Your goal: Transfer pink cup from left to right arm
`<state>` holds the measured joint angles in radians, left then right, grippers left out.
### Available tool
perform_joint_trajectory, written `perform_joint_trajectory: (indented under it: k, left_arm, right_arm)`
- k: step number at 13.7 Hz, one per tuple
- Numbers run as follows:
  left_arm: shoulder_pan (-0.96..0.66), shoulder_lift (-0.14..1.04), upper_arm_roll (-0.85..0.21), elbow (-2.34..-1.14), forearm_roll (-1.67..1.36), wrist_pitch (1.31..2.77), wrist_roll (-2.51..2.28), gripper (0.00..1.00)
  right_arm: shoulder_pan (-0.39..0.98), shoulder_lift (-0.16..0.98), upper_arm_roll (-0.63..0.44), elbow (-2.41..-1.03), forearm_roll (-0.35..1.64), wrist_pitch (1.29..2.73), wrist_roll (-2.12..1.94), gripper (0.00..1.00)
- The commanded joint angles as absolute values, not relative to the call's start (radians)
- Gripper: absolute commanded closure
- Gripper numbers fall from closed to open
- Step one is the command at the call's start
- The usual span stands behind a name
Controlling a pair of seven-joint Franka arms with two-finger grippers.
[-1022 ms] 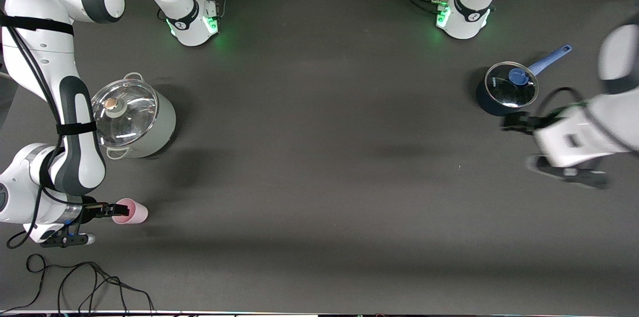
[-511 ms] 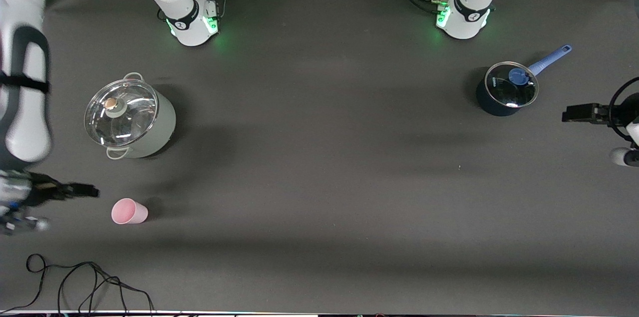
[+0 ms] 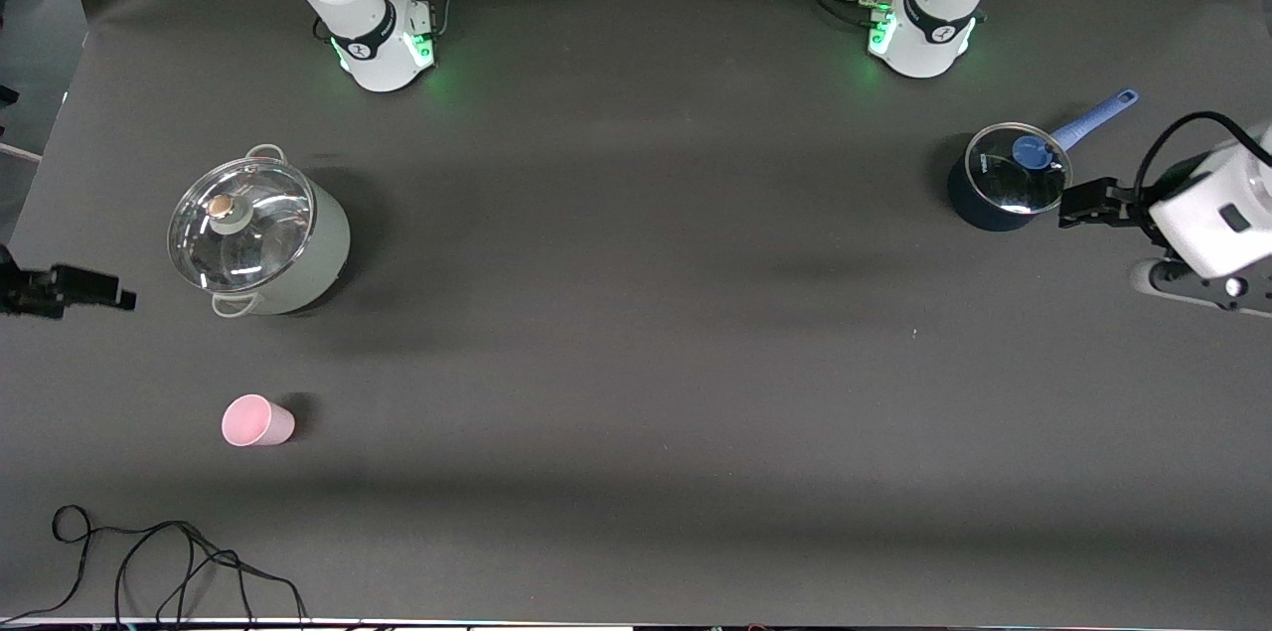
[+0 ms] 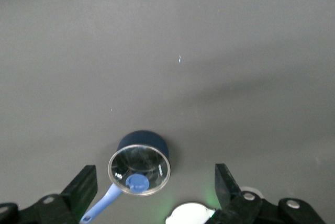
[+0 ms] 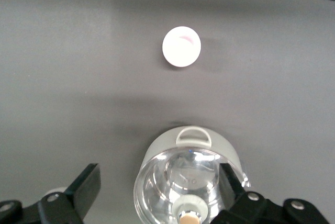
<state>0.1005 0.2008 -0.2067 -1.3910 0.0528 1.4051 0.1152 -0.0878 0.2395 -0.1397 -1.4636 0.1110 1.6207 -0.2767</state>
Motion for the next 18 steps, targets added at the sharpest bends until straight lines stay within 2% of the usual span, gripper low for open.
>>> perform_joint_trajectory:
  k: [1,3,9,11,12,16,18]
  left_arm:
    - [0.106,-0.004,-0.202,-1.714,0.025,1.611,0.109,0.0]
    - [0.098,-0.057,-0.206,-1.804,0.008,1.684,0.109,0.0]
    - [0.061,-0.061,-0.206,-1.802,0.008,1.667,0.036,0.0]
    - [-0.019,-0.055,-0.195,-1.799,0.012,1.666,-0.047,0.0]
    - [-0.059,-0.046,-0.161,-1.778,0.023,1.664,-0.046,0.0]
    - [-0.311,0.021,0.101,-1.663,0.028,1.637,-0.008,0.0]
    - [-0.308,0.025,0.109,-1.661,0.058,1.651,0.107,0.0]
  right_arm:
    - [-0.08,0.06,-0.144,-1.712,0.11,1.726,-0.293,0.0]
    - [-0.08,0.067,-0.143,-1.697,0.098,1.724,-0.29,0.0]
    - [-0.077,0.063,-0.135,-1.667,0.098,1.717,-0.281,0.0]
    - [-0.04,0.06,-0.144,-1.664,0.098,1.706,-0.282,0.0]
    - [-0.019,0.06,-0.147,-1.661,0.092,1.706,-0.284,0.0]
    - [0.012,0.057,-0.152,-1.644,0.038,1.704,-0.206,0.0]
    - [0.012,0.052,-0.146,-1.617,0.037,1.686,-0.071,0.0]
